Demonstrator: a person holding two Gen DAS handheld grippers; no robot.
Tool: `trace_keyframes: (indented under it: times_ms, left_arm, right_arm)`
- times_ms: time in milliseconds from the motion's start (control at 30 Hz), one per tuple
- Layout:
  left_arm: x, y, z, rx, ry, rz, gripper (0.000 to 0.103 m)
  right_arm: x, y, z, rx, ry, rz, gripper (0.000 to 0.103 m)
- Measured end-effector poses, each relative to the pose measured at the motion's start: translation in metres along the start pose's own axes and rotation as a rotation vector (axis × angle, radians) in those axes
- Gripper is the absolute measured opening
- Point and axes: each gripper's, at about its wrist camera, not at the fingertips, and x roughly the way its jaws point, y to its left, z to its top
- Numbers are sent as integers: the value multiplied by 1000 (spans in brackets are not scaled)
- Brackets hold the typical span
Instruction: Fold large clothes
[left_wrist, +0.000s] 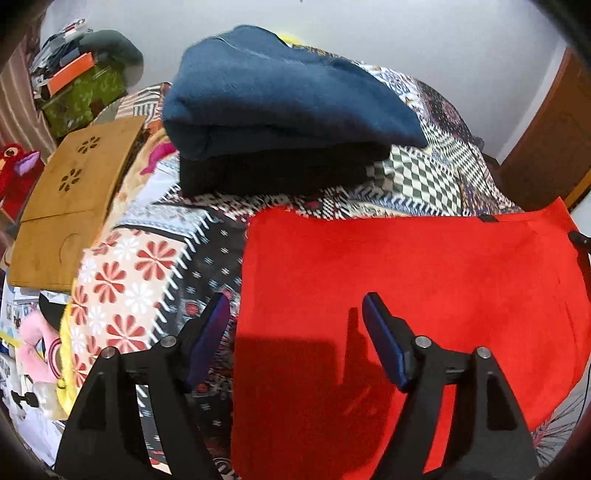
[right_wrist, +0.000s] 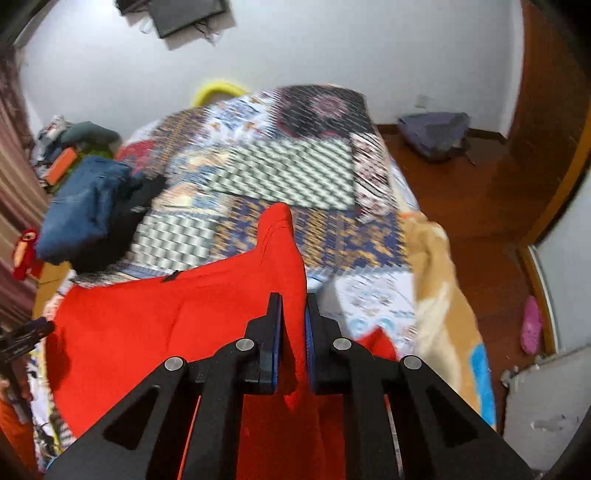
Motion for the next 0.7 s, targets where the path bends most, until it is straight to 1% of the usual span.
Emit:
trace_keyframes:
  times_ms: [100,167,233,267,333,400,467,567,700]
  left_arm:
    - [23,-3,-8,8,57,5,74]
    - [39,0,-14,-14,92,8,74]
    - [43,6,-17,-46,99,-11,76]
    - [41,11,-17,-74,99,-26,77]
    - [34,17,-17,-98,96,-28,77]
    - [22,22,-18,-104,75,-8,77]
    - [4,28,-18,-107,38,21,77]
    - [-23,41,-23,-148,-16,32,77]
    - [-51,61,-39,-274,-71,3,78]
  right_arm:
    - [27,-14,-15,18,77,-65,10]
    - [41,-14,-24,-16,125,-93,10]
    - [40,-14,-30,-38,131,-110,10]
    - [36,-12,-30,-50,124,-115,12]
    - [24,-7,-27,-67,115,-144,15]
    - [13,-3,-26,-80,114,-160,20]
    - [0,0,-28,-83,95,-161,33]
    - [-17,8,-32,-81,51,-148,46]
    - [-38,26,-37,-88,12,-91,49]
